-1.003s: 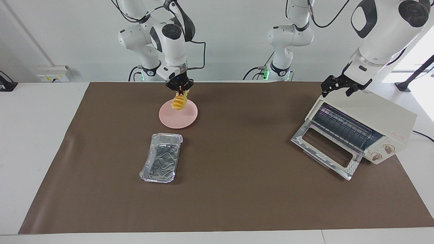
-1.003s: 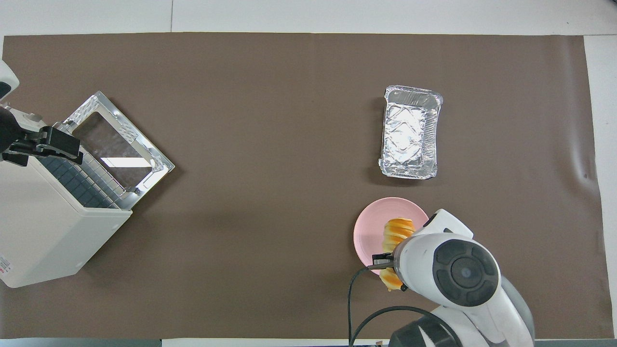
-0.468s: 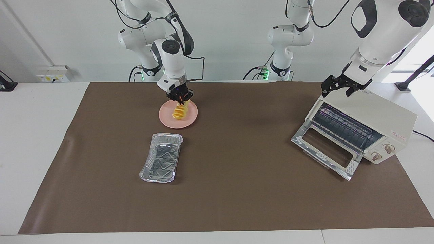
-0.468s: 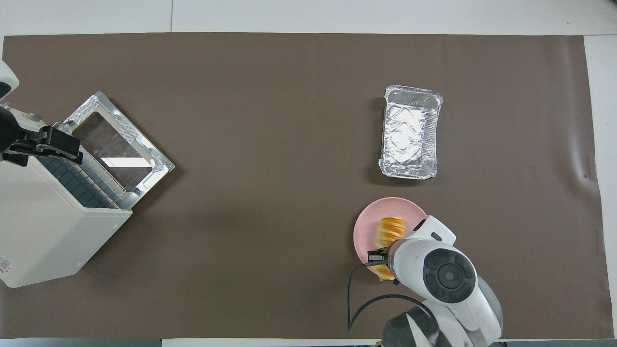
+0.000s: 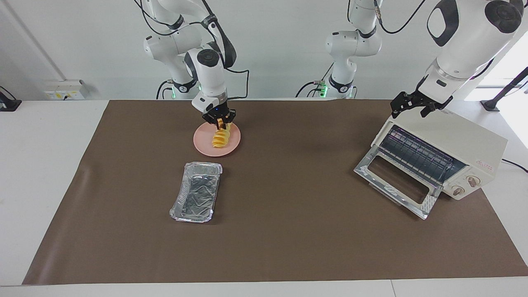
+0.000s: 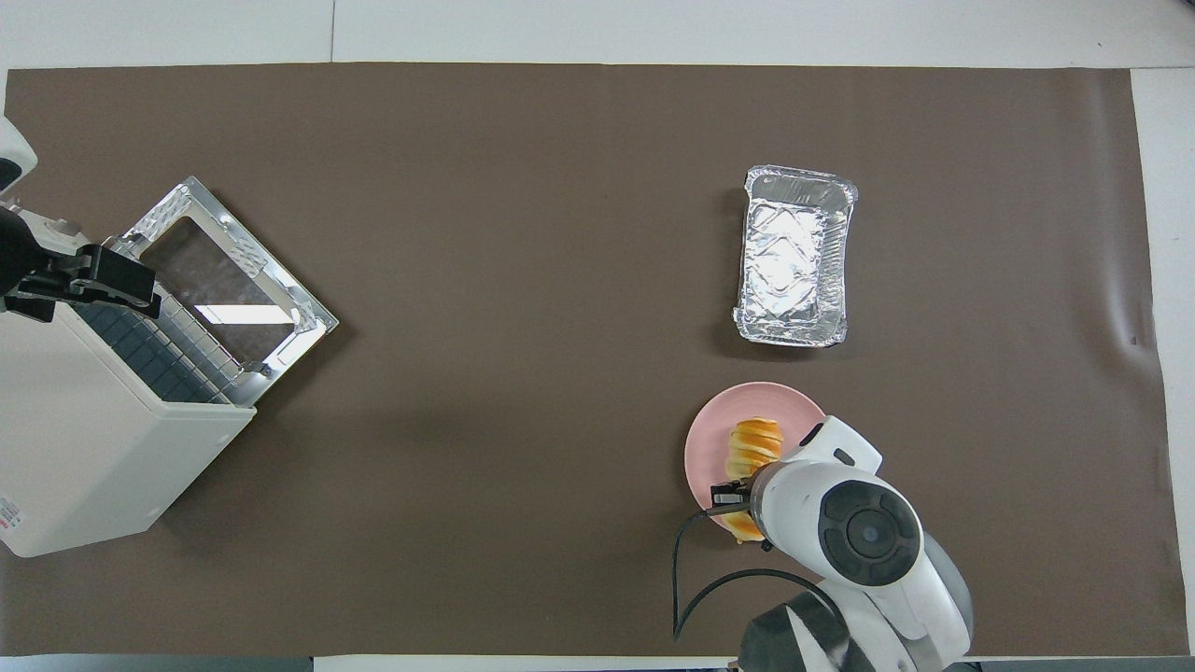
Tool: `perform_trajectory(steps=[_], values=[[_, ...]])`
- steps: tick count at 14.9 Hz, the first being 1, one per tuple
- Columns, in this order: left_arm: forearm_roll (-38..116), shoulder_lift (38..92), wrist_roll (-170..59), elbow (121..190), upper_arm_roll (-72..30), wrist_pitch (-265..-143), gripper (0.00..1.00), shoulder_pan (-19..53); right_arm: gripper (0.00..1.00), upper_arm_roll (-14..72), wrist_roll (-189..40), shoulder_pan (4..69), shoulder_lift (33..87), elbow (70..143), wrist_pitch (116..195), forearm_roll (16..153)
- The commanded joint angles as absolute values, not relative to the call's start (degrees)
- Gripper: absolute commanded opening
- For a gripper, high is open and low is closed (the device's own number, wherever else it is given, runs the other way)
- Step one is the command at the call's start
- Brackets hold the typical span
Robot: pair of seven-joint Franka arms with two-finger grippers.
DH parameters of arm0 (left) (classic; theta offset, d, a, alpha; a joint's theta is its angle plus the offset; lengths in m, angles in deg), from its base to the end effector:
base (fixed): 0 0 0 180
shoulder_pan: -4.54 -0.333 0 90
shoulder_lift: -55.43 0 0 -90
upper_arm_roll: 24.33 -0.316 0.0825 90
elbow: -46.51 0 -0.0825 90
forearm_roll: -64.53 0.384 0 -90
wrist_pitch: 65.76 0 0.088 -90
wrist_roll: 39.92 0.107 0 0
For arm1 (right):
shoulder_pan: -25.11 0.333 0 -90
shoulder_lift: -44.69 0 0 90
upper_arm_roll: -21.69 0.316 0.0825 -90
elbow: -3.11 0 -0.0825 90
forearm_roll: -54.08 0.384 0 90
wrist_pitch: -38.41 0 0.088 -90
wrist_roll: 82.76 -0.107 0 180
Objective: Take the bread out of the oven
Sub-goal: 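Lift the bread out and carry it to the pink plate with the right gripper, then lower the bread onto the pink plate and open the right gripper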
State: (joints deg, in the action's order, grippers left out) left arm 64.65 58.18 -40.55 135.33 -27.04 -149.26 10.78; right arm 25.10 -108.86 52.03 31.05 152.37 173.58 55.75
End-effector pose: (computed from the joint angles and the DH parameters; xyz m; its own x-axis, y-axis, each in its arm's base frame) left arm 0.5547 -0.0346 0.5984 0.9889 -0.0495 -0.1403 -0.0508 -0.9987 -0.0059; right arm 0.3630 0.2120 0.3349 0.9986 0.0513 -0.0101 0.0513 -0.9987 -0.0021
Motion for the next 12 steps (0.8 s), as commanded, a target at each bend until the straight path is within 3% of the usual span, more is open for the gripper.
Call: perform_trajectory(steps=[1, 4, 8, 12], values=[[65.0, 56.5, -39.7, 136.9, -26.9, -149.4, 1.0, 10.3, 1.0, 25.3, -106.8, 50.2, 31.6, 151.2, 173.9, 56.5], [65.0, 56.5, -39.7, 136.9, -26.9, -149.4, 1.0, 10.3, 1.0, 25.2, -106.8, 49.5, 32.6, 147.3, 171.3, 56.5], [65.0, 56.6, -39.7, 136.9, -26.9, -149.4, 1.0, 10.3, 1.0, 24.8, -100.7, 46.2, 32.5, 138.9, 160.0, 56.5], [65.0, 56.6, -39.7, 136.9, -26.9, -149.4, 1.0, 10.3, 1.0, 24.6, -83.2, 35.7, 31.9, 126.6, 146.3, 56.5]])
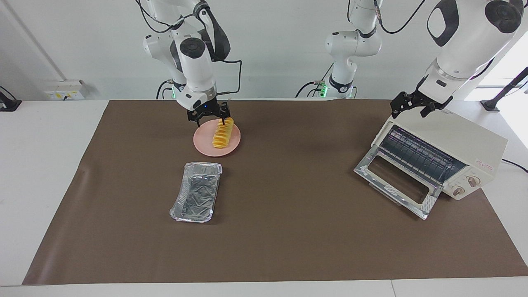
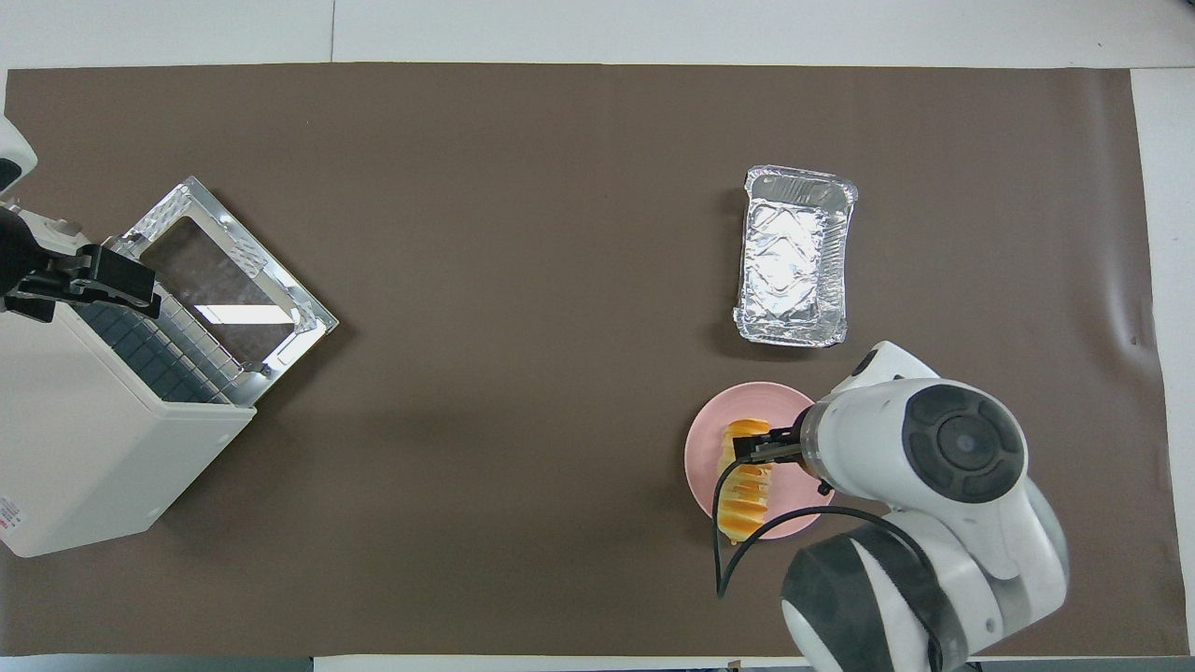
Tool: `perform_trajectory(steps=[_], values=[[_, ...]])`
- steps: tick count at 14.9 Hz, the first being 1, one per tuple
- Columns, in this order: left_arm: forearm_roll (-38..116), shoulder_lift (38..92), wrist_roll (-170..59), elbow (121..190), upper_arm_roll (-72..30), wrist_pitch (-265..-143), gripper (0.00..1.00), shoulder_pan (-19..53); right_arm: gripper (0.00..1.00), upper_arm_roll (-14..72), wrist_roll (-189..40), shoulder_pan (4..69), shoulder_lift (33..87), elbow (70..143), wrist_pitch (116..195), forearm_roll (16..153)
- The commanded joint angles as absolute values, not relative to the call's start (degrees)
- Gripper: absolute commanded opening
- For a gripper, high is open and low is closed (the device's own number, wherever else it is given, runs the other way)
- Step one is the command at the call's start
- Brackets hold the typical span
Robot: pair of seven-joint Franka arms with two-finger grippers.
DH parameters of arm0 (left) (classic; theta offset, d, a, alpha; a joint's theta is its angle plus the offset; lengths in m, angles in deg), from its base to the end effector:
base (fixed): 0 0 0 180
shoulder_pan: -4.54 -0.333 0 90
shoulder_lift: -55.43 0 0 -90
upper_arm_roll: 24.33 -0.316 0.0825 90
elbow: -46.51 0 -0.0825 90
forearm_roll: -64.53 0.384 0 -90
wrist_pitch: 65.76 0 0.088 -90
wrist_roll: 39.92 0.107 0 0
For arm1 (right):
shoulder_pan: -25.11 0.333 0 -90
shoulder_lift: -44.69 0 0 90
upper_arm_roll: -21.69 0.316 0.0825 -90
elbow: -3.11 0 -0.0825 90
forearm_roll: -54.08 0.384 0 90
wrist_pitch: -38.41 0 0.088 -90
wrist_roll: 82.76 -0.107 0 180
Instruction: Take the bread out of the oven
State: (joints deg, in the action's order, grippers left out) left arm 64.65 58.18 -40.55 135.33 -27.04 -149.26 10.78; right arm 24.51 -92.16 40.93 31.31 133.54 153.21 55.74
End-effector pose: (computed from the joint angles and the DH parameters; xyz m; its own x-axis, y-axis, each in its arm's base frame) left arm 0.5547 -0.0346 0.5984 0.9889 -0.0495 -0.1403 -0.0508 -0.9987 -0.0059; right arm 0.4450 0.1527 0.4479 0.9883 0.1465 -0.0414 0.1463 -0.9892 -0.0078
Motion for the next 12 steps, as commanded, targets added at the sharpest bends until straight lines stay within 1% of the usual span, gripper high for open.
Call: perform_trajectory(steps=[1, 4, 6, 8, 9, 10, 12], values=[[65.0, 56.5, -39.7, 136.9, -26.9, -149.4, 1.0, 10.3, 1.0, 24.5, -79.5, 33.7, 31.9, 123.7, 143.3, 56.5], [65.0, 56.6, -39.7, 136.9, -26.9, -149.4, 1.0, 10.3, 1.0, 24.5, -75.0, 28.5, 31.3, 117.0, 139.0, 56.5], [65.0, 56.6, -39.7, 136.9, -26.9, -149.4, 1.0, 10.3, 1.0, 24.4, -73.5, 27.3, 32.5, 110.2, 134.7, 56.6], [65.0, 56.5, -39.7, 136.9, -26.9, -149.4, 1.0, 10.3, 1.0, 24.2, -73.5, 26.2, 35.2, 101.2, 125.7, 56.6], [65.0, 56.6, -39.7, 136.9, -26.9, -149.4, 1.0, 10.3, 1.0, 24.2, -73.5, 25.1, 37.5, 96.3, 120.2, 56.6], [65.0, 56.6, -39.7, 136.9, -26.9, -149.4, 1.0, 10.3, 1.0, 24.2, -73.6, 24.2, 39.0, 92.6, 117.0, 56.5], [65.0, 56.6, -39.7, 136.9, -26.9, -149.4, 1.0, 10.3, 1.0, 24.2, -73.6, 23.4, 39.9, 91.6, 115.9, 56.0]])
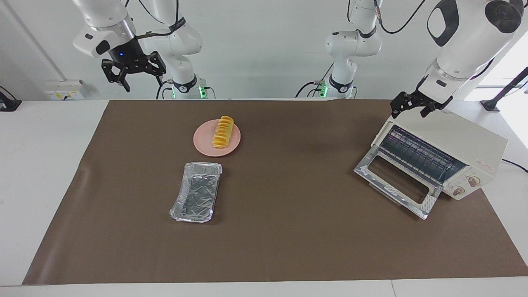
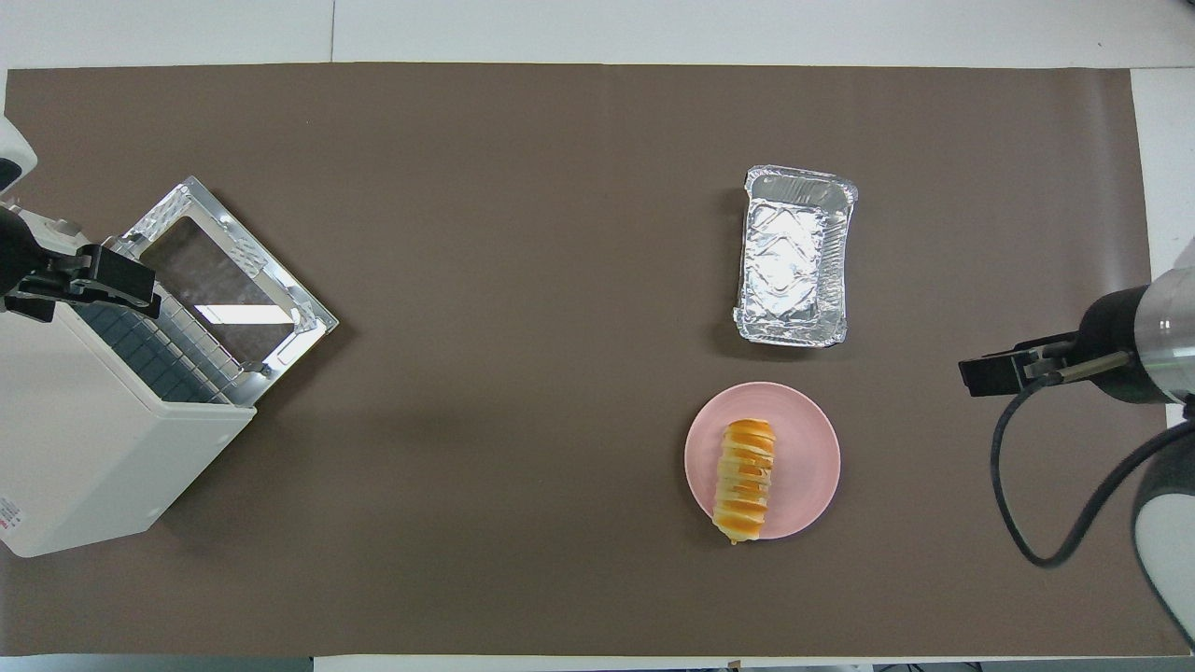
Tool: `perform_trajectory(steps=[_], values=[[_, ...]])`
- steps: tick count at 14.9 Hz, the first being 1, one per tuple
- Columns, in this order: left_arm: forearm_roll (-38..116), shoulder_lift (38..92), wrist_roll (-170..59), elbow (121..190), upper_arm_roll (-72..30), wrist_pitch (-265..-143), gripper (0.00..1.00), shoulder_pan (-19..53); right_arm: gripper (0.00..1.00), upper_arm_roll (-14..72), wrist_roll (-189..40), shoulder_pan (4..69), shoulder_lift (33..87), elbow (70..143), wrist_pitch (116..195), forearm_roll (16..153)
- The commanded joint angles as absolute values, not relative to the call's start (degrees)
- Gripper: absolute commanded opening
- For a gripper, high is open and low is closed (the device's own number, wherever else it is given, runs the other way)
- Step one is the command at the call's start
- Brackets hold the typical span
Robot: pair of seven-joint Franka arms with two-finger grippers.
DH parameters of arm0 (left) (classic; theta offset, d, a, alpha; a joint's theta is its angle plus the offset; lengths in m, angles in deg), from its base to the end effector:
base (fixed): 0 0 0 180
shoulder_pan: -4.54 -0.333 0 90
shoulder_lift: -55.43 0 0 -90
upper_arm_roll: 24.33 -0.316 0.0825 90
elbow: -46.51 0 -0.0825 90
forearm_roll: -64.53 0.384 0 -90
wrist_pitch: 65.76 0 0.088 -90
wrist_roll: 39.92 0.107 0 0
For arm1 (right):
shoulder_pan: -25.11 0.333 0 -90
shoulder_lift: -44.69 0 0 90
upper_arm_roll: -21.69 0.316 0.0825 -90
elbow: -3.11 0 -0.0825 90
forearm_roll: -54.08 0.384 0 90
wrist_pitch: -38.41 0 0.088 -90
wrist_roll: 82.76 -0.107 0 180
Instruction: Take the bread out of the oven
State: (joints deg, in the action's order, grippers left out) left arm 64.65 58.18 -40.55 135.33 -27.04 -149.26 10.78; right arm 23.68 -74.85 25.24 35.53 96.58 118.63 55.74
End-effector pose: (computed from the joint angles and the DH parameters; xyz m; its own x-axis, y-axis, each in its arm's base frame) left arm 0.5547 -0.0346 0.5984 0.9889 -0.0495 -0.1403 -0.0508 -0.9987 -0.0059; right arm 0.4847 0.0231 0.6652 0.9817 0.1781 -0.0675 0.1762 -0.9838 -0.0329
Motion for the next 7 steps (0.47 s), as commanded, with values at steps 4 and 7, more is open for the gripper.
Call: perform_trajectory(steps=[4, 7], values=[[65.0, 56.6, -39.7, 136.9, -26.9, -149.4, 1.0, 10.3, 1.0, 24.2, -73.7, 23.2, 39.8, 94.9, 118.1, 55.7], [65.0, 56.6, -39.7, 136.9, -26.9, -149.4, 1.0, 10.3, 1.0, 24.2, -74.1, 23.1, 41.3, 96.7, 121.6, 55.7]])
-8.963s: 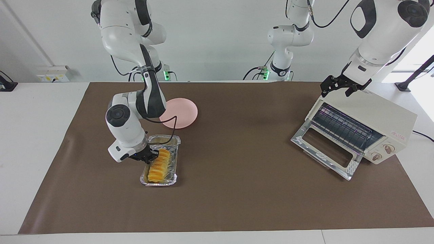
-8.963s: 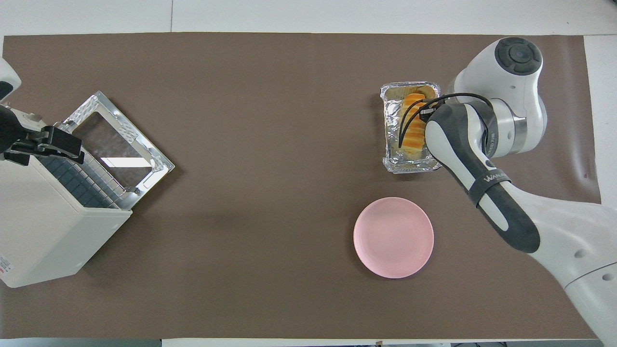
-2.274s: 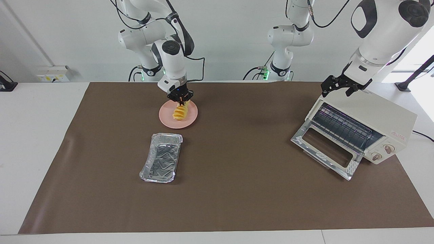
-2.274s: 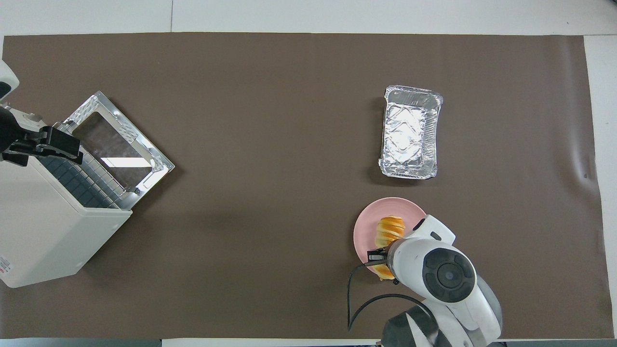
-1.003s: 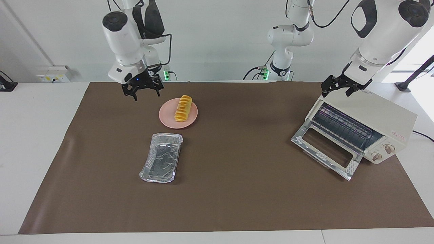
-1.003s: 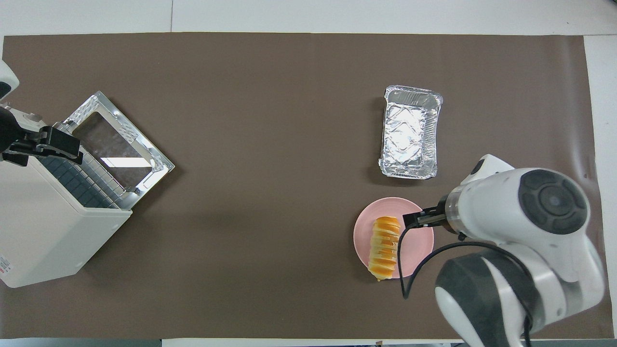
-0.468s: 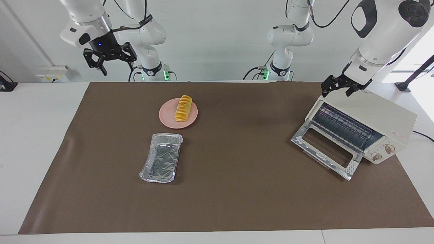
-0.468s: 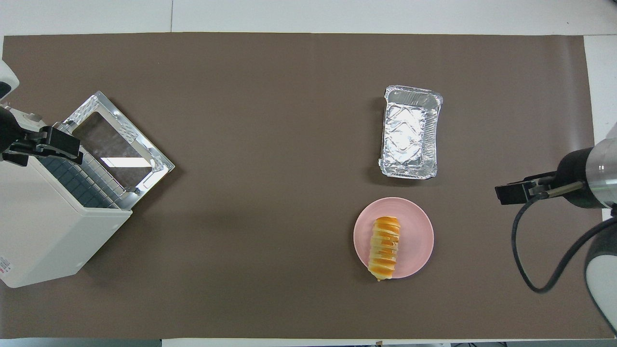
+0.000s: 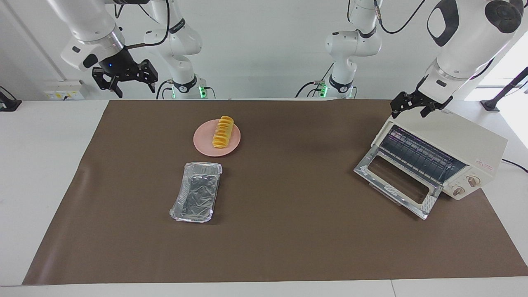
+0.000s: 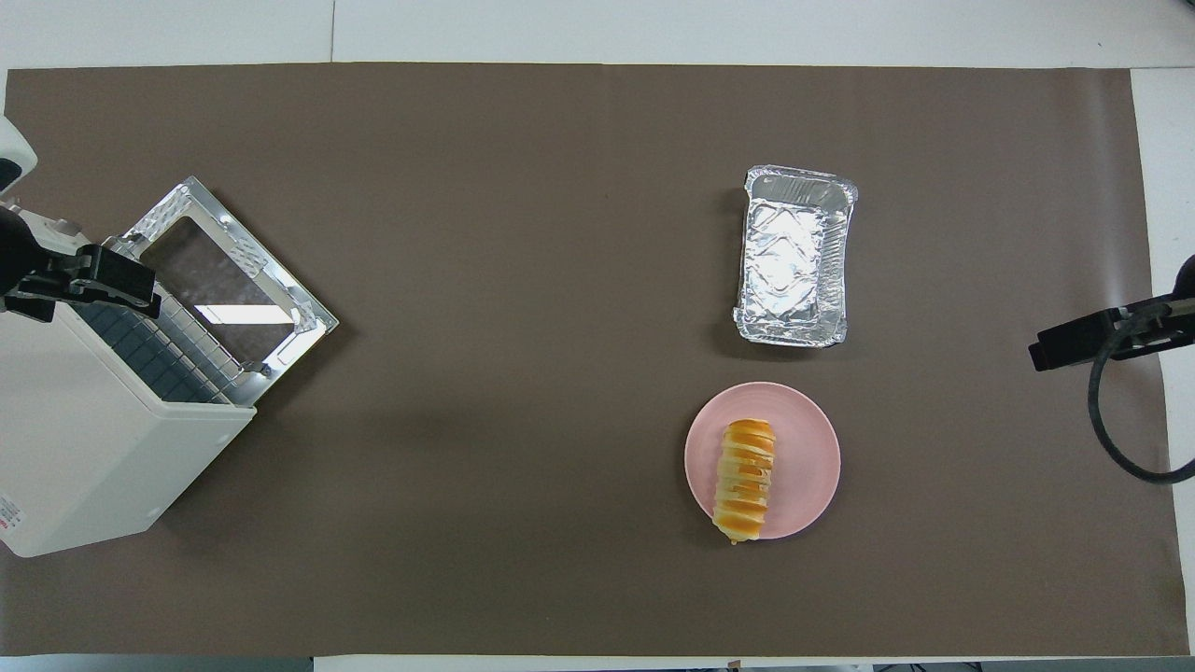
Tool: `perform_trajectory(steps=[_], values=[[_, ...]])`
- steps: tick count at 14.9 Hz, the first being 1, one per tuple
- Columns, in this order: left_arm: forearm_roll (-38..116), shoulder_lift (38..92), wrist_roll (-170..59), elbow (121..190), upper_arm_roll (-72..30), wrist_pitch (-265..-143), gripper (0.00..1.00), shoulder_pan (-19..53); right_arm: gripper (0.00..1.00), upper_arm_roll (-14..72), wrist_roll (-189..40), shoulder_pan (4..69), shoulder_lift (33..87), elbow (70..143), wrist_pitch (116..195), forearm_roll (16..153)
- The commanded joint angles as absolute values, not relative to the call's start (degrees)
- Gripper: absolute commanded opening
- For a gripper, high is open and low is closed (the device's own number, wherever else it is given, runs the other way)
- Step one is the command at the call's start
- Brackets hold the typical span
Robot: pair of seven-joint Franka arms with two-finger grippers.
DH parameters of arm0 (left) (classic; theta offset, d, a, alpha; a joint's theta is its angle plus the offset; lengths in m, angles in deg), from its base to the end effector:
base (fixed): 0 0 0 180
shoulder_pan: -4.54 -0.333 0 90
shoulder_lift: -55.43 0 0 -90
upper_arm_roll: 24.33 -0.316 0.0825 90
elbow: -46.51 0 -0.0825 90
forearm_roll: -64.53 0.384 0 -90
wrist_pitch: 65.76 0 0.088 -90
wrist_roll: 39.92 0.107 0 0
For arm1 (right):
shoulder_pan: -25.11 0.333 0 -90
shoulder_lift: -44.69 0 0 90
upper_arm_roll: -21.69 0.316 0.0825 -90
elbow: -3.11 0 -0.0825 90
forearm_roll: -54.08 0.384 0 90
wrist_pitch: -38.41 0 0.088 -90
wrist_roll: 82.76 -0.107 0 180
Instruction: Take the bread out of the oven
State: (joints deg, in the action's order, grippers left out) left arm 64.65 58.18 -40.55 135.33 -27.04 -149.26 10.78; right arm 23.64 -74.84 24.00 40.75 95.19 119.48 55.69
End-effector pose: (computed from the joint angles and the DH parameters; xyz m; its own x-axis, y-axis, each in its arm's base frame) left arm 0.5547 -0.0346 0.5984 0.9889 -0.0495 -0.1403 -0.0508 -0.9987 -0.0059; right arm 0.5158 0.0116 0.6318 0.9806 0.1561 -0.1183 0.1521 -0.9875 -0.0425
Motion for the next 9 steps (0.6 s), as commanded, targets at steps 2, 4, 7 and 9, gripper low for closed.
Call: perform_trajectory(steps=[2, 4, 7, 9], values=[[65.0, 56.6, -39.7, 136.9, -26.9, -149.4, 1.0, 10.3, 1.0, 24.2, -74.2, 23.1, 41.4, 98.3, 123.2, 55.6], [65.0, 56.6, -39.7, 136.9, -26.9, -149.4, 1.0, 10.3, 1.0, 24.2, -74.8, 23.2, 41.1, 99.4, 124.4, 55.4], [65.0, 56.6, -39.7, 136.9, -26.9, -149.4, 1.0, 10.3, 1.0, 24.2, -74.9, 23.2, 41.1, 99.3, 124.4, 55.4], [65.0, 56.6, -39.7, 136.9, -26.9, -149.4, 1.0, 10.3, 1.0, 24.2, -74.9, 23.2, 41.1, 99.3, 124.4, 55.4]])
